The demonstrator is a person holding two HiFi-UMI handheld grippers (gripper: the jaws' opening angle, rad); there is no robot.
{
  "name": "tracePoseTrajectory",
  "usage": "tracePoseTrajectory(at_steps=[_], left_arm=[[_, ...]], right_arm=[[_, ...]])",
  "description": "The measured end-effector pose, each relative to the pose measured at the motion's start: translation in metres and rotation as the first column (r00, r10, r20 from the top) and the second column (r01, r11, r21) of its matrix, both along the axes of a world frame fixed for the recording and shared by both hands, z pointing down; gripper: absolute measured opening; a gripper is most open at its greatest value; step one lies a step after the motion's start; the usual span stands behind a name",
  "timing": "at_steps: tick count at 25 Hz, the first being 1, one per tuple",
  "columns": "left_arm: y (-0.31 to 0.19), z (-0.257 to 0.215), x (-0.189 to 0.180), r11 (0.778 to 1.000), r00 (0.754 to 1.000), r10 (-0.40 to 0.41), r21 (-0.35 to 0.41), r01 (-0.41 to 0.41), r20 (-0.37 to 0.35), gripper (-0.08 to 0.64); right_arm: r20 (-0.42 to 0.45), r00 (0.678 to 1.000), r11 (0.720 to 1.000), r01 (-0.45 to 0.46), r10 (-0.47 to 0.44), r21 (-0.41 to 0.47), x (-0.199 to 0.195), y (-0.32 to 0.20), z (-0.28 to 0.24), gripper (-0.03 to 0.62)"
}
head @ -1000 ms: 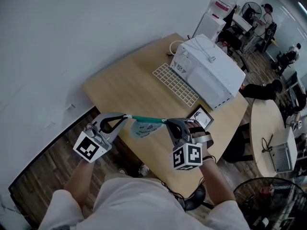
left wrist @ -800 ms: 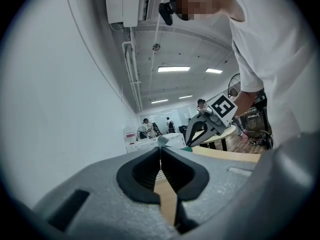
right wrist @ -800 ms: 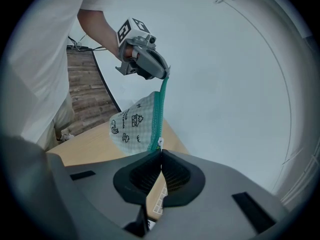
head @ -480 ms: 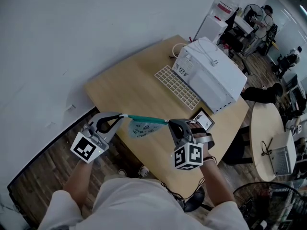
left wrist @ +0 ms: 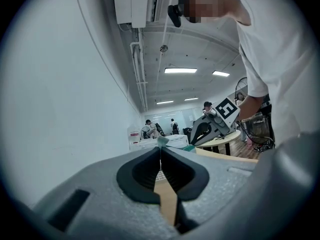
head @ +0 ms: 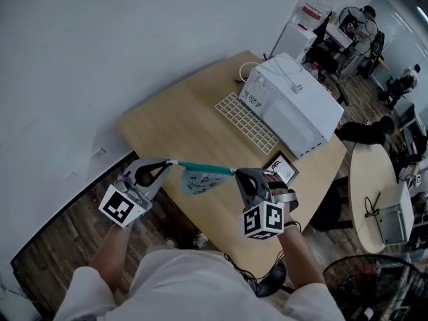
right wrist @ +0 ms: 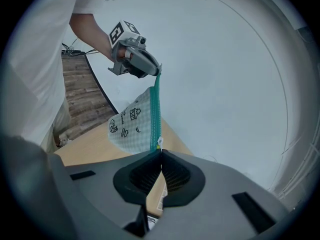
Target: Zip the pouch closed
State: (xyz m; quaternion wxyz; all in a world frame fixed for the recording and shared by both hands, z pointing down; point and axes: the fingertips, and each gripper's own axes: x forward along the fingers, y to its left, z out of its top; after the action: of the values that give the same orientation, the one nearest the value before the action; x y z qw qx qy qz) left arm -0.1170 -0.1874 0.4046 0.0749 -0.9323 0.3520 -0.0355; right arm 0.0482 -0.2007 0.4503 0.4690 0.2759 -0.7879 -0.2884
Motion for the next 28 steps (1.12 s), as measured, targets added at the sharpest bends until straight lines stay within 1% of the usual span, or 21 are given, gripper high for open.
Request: tracePoseTrajectory(at_steps=[7,13,15,18,20,24,26,28], left_arm=[[0.002,0.002,0.009,1.000,1.000,0.021,-0.005,-0.021,0.011,0.017],[0.007,0.004,0.023,0.999,0.999,0.040,-0.028,-0.040,-0.013,0.018],[0.008,0.005,0.027,0.999,0.999,0.044,-0.016,-0.044,-0.021,0.018],[0.008,0.000,0.031,0.998,0.998,0.051,0.025,-0.050,-0.034,0.018],[0.008,-0.003,0.033,0.998,0.998,0.049,0.031,-0.048,-0.043,0.018],[0.009,-0.012,0.030,0.999,0.997,0.023,0.042,-0.020,-0.068,0.018],[0.006,-0.015,0.024,0.999,0.997,-0.008,0.045,0.011,-0.077,0.018],[0.004,-0.012,0.018,0.999,0.996,-0.038,0.031,0.041,-0.080,0.018]], right_arm=[[0.039,0.998,0.999,-0.040,0.041,-0.033,0.008,0.007,0.008,0.005],[0.095,0.991,0.994,-0.085,0.091,-0.071,0.018,0.018,0.017,0.006],[0.117,0.986,0.991,-0.109,0.118,-0.077,0.021,0.020,0.019,0.008],[0.149,0.977,0.987,-0.140,0.150,-0.076,0.025,0.023,0.019,0.011],[0.175,0.970,0.985,-0.156,0.167,-0.076,0.026,0.024,0.017,0.012],[0.234,0.951,0.979,-0.186,0.200,-0.079,0.025,0.024,0.012,0.029],[0.261,0.941,0.976,-0.201,0.215,-0.080,0.026,0.023,0.010,0.021],[0.285,0.930,0.973,-0.215,0.231,-0.086,0.030,0.025,0.010,0.021]])
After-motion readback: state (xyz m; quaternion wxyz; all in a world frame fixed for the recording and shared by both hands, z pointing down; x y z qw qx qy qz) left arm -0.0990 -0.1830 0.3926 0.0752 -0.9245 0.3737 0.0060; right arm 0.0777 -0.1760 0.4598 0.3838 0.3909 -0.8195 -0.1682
